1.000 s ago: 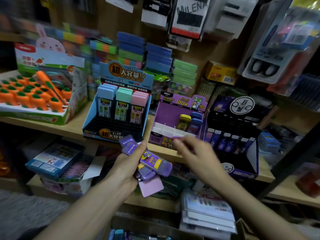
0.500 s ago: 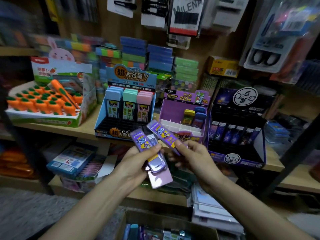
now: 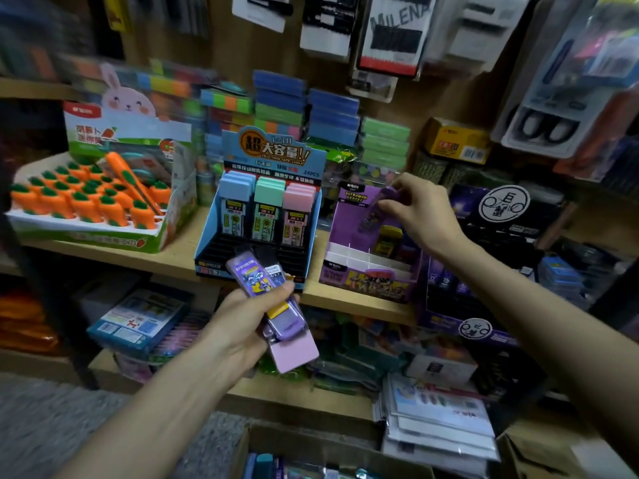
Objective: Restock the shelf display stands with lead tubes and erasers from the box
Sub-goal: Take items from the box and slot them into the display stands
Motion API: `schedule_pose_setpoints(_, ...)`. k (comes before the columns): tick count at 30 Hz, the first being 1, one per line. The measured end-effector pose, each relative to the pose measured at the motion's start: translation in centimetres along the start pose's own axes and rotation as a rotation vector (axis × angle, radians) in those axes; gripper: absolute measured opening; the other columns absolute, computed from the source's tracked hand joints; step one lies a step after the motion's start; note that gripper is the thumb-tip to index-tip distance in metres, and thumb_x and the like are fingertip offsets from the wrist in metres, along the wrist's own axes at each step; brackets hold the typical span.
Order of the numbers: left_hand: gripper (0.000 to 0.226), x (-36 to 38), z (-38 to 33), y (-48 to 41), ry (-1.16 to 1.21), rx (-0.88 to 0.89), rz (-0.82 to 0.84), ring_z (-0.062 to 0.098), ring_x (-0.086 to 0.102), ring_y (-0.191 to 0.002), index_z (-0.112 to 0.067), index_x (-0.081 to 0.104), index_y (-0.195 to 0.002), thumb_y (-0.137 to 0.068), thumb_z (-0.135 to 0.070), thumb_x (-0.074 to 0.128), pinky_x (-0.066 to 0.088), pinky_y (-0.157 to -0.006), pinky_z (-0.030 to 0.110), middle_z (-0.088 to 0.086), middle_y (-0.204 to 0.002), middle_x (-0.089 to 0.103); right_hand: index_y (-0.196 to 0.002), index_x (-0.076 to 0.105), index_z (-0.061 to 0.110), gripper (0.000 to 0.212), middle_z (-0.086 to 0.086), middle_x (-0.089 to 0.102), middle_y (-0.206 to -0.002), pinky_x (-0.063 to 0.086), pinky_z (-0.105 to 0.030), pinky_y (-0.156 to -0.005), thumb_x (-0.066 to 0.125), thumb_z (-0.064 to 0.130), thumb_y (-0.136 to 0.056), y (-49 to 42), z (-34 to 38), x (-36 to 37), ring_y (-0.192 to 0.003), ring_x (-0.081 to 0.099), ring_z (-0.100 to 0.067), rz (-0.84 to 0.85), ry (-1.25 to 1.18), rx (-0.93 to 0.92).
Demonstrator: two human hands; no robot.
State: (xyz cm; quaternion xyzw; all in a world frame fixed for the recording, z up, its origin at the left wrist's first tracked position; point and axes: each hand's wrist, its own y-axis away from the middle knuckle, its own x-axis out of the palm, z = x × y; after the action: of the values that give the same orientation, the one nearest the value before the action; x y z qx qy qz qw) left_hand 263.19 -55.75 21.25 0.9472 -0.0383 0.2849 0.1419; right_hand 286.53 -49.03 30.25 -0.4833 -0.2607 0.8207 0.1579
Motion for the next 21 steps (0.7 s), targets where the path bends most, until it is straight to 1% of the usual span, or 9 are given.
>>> schedule_pose_setpoints(2, 0.011, 0.1, 0.0, 0.1, 0.0, -0.001, 0.012, 0.012, 0.066, -0.053, -0.002, 0.063, -0.088, -0.078, -0.002, 0.064, 0.054, -0.048, 0.023, 0.007, -0.06, 0.068, -0.088, 0.057, 0.012, 0.017, -0.011, 0.067, -0.095, 0.046, -0.036, -0.07, 0.067, 0.025, -0.085, -0.7, -0.1, 0.8, -0.09, 0.059, -0.03, 0.082, 0.158, -0.041)
schedule_pose_setpoints(3, 0.011, 0.1, 0.0, 0.2, -0.001, -0.002, 0.018, 0.013, 0.066, -0.053, -0.002, 0.063, -0.087, -0.077, -0.003, 0.065, 0.054, -0.048, 0.023, 0.007, -0.06, 0.068, -0.091, 0.057, 0.01, 0.02, -0.012, 0.067, -0.098, 0.047, -0.039, -0.071, 0.066, 0.027, -0.085, -0.9, -0.1, 1.2, -0.094, 0.059, -0.032, 0.112, 0.224, -0.059)
schedule_pose_setpoints(5, 0.016, 0.2, 0.1, 0.4, -0.006, -0.007, 0.025, 0.013, 0.066, -0.052, -0.003, 0.064, -0.086, -0.07, -0.005, 0.069, 0.052, -0.046, 0.022, 0.007, -0.06, 0.068, -0.096, 0.058, 0.007, 0.024, -0.015, 0.066, -0.1, 0.044, -0.039, -0.07, 0.066, 0.027, -0.085, -1.2, 0.0, 1.7, -0.097, 0.058, -0.033, 0.137, 0.26, -0.081)
schedule_pose_setpoints(8, 0.031, 0.4, 0.1, 0.7, -0.024, -0.018, 0.031, 0.013, 0.066, -0.052, -0.005, 0.064, -0.085, -0.057, -0.013, 0.072, 0.051, -0.046, 0.022, 0.006, -0.06, 0.069, -0.083, 0.054, 0.012, 0.019, -0.013, 0.064, -0.091, 0.038, -0.036, -0.066, 0.069, 0.024, -0.084, -1.7, 0.3, 1.6, -0.092, 0.058, -0.033, 0.151, 0.216, -0.082)
schedule_pose_setpoints(10, 0.034, 0.5, 0.2, 0.7, -0.035, -0.025, 0.027, 0.013, 0.065, -0.05, -0.006, 0.063, -0.085, -0.055, -0.017, 0.073, 0.05, -0.045, 0.021, 0.005, -0.06, 0.068, -0.079, 0.052, 0.015, 0.021, -0.009, 0.061, -0.086, 0.038, -0.034, -0.065, 0.07, 0.024, -0.083, -1.7, 0.3, 1.4, -0.089, 0.058, -0.031, 0.171, 0.216, -0.079)
schedule_pose_setpoints(12, 0.034, 0.5, 0.3, 0.7, -0.034, -0.026, 0.011, 0.013, 0.064, -0.048, -0.006, 0.062, -0.083, -0.054, -0.02, 0.074, 0.05, -0.044, 0.021, 0.004, -0.058, 0.067, -0.082, 0.053, 0.014, 0.02, -0.007, 0.057, -0.084, 0.038, -0.033, -0.065, 0.07, 0.025, -0.083, -1.5, 0.3, 1.3, -0.087, 0.058, -0.03, 0.18, 0.214, -0.066)
schedule_pose_setpoints(15, 0.03, 0.4, 0.4, 0.8, -0.042, -0.031, -0.007, 0.013, 0.063, -0.047, -0.008, 0.063, -0.078, -0.055, -0.024, 0.075, 0.05, -0.044, 0.02, 0.003, -0.056, 0.066, -0.089, 0.06, 0.006, 0.022, -0.014, 0.062, -0.09, 0.04, -0.037, -0.068, 0.069, 0.025, -0.083, -1.4, 0.0, 1.1, -0.089, 0.058, -0.032, 0.169, 0.23, -0.048)
schedule_pose_setpoints(18, 0.019, 0.4, 0.5, 0.7, -0.046, -0.037, -0.014, 0.013, 0.062, -0.045, -0.012, 0.062, -0.072, -0.066, -0.024, 0.075, 0.05, -0.043, 0.02, 0.002, -0.054, 0.065, -0.095, 0.064, 0.005, 0.025, -0.015, 0.066, -0.095, 0.042, -0.037, -0.071, 0.07, 0.027, -0.082, -1.6, -0.2, 0.6, -0.091, 0.059, -0.032, 0.156, 0.224, -0.05)
schedule_pose_setpoints(21, 0.016, 0.4, 0.7, 0.6, -0.053, -0.042, -0.034, 0.012, 0.062, -0.045, -0.014, 0.062, -0.072, -0.072, -0.025, 0.074, 0.049, -0.043, 0.019, 0.001, -0.055, 0.065, -0.087, 0.062, 0.005, 0.024, -0.015, 0.065, -0.091, 0.041, -0.035, -0.069, 0.072, 0.026, -0.081, -1.7, -0.3, 0.8, -0.089, 0.059, -0.03, 0.221, 0.249, -0.062)
